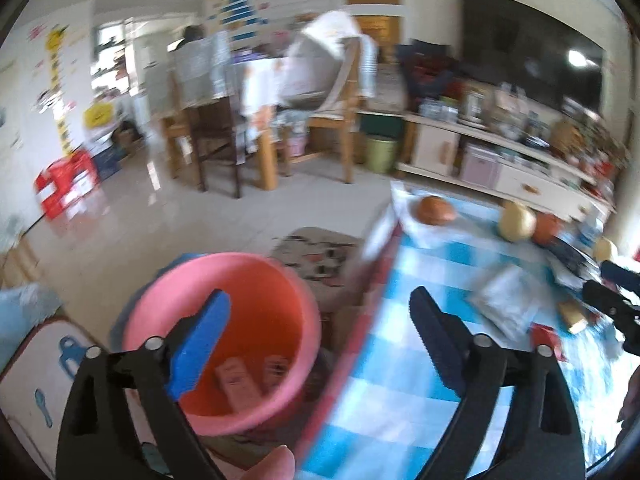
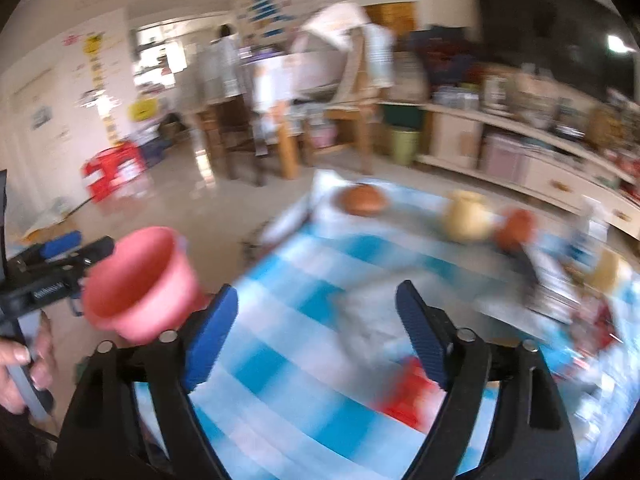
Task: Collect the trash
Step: 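Move both open tools back over the table, then grasp the red candy packet with the left tool while the right tool grasps another white MAGIC DAY bag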
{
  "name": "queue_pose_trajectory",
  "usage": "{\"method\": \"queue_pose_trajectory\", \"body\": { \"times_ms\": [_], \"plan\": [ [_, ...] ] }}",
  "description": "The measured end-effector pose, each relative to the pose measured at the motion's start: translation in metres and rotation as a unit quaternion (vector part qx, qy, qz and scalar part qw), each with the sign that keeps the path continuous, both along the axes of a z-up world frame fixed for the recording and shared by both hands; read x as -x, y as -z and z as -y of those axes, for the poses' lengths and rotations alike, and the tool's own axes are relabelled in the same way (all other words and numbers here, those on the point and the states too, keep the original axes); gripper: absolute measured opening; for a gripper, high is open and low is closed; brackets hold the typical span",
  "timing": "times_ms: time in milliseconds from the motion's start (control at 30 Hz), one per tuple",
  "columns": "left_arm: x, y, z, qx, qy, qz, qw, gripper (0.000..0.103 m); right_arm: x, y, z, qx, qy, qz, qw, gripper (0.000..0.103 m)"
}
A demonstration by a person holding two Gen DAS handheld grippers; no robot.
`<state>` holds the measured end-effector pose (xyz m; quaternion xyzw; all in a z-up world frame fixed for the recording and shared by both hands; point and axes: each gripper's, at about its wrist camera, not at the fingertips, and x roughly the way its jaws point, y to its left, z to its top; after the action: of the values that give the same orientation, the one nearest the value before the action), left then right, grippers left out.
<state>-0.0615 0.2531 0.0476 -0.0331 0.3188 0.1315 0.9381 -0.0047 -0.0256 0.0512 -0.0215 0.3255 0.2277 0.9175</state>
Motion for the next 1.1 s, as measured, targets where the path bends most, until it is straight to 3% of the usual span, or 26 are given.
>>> {"method": "queue_pose_trajectory", "body": {
  "times_ms": [67,233,433,567,1100],
  "plan": [
    [-0.008,0.003,0.034,0.005,0.03,-0.005,0.9995,0.092,0.013,0.003,0.048,0.021,0.042,0.009,0.999,0.094],
    [-0.029,0.016,0.118,0.009,0.089,-0.015,0.9959,0.094,0.033,0.019,0.144,0.064,0.125,0.017,0.99,0.095],
    [-0.052,0.047,0.206,0.001,0.133,-0.021,0.991,0.094,0.043,0.045,0.224,0.059,0.193,0.007,0.979,0.095],
    [-0.069,0.074,0.243,-0.015,0.137,-0.035,0.9898,0.094,0.036,0.061,0.241,0.049,0.2,0.001,0.978,0.095],
    [-0.096,0.117,0.27,-0.04,0.148,-0.08,0.9849,0.094,-0.02,0.109,0.243,0.054,0.213,-0.07,0.973,0.095]
  ]
}}
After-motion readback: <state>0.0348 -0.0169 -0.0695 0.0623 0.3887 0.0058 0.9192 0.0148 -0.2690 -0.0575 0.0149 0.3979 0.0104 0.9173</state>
